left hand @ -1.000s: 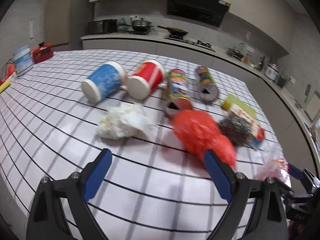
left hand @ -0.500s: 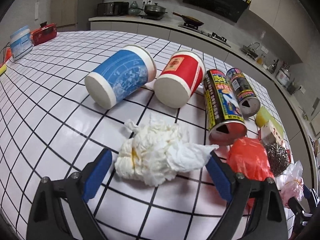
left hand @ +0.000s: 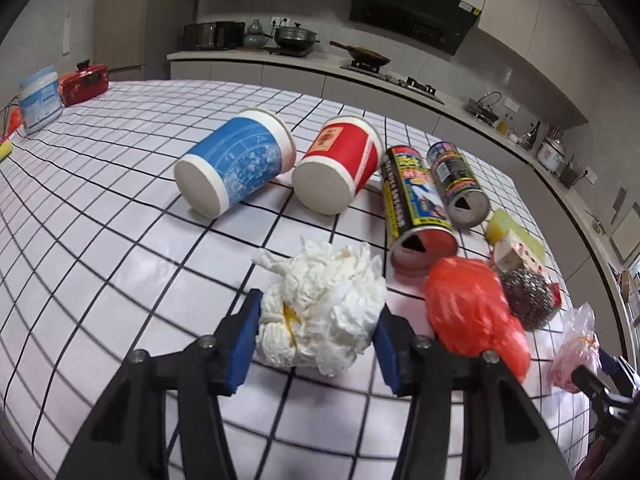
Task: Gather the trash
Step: 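Grasp the white crumpled tissue with the left tool while the right tool holds the bag, then carry the bag and tissue over the black bin and open both tools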
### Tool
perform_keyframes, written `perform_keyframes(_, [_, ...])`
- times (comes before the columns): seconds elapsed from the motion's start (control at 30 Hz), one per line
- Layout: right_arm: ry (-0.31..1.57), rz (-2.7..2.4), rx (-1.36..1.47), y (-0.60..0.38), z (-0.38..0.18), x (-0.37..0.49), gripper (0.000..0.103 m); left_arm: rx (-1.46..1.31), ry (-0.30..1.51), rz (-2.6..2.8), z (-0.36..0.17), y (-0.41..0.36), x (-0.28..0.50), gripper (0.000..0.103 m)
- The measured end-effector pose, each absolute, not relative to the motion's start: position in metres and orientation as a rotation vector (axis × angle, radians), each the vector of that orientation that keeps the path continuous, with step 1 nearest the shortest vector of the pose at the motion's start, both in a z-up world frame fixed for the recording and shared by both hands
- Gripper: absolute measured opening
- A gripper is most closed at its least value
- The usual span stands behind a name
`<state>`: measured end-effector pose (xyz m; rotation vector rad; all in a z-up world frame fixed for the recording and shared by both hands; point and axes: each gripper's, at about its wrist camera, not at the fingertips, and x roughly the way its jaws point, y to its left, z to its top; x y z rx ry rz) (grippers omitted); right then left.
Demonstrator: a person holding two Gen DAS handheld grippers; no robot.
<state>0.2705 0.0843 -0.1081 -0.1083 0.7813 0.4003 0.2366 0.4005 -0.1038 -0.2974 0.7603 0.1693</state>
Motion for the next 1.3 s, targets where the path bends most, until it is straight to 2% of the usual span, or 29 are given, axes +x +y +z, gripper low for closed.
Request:
perform_keyframes(0.37, [0.762,0.395,-0.109,0.067,-0.101,0.259,0.081,-0.288,0.757,0.174,-0.102,0.367,0.206,0.053])
perform_keyframes(0.77, [0.736,0.365,-0.110,0.050,-0.088,0.251,0.081,-0.265,0.735,0.151,-0.097,0.350,0.205,0.053])
perform_keyframes(1.3, [0.713,0.298,-0.073,-0.001,-0.077,0.233,0.081,-0.200,0.720,0.062,-0.083,0.285,0.204,0.053])
